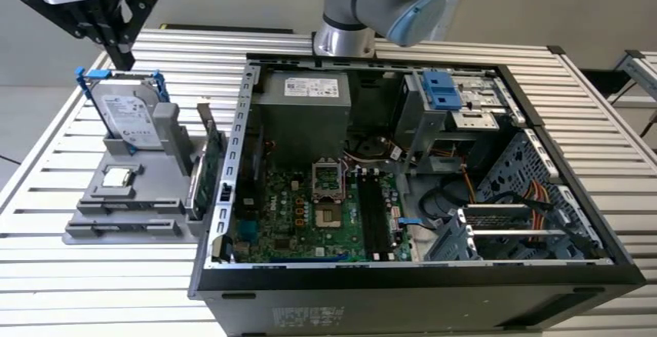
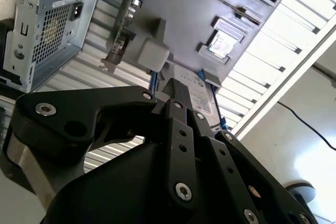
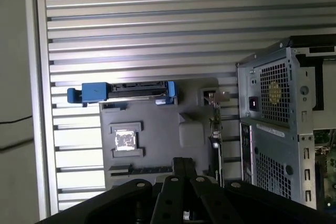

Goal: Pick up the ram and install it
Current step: 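Reach for the ram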

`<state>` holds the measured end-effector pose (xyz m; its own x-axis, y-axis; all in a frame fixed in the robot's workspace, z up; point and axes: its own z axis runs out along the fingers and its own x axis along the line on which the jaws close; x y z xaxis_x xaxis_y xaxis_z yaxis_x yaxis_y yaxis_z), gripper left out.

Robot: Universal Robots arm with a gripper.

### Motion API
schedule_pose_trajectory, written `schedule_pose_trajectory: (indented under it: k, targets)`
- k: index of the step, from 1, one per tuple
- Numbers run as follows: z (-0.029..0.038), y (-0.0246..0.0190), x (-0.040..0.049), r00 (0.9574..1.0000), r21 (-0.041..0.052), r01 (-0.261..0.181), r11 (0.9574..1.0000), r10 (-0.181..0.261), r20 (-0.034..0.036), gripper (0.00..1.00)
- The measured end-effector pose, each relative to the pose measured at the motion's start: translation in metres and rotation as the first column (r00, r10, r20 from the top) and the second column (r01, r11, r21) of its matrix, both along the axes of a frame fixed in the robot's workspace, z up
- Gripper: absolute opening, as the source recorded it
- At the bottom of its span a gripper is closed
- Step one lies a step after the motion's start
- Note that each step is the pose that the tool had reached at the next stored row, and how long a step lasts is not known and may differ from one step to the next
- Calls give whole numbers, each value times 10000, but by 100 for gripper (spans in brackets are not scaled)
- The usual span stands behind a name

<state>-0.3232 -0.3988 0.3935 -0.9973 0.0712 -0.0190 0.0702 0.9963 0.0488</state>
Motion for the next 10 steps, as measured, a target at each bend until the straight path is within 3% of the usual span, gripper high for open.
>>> schedule_pose_trajectory:
  k: [10]
  targets:
    - [0, 0, -184, 10000, -1, 0, 10000, 0, -1, 0]
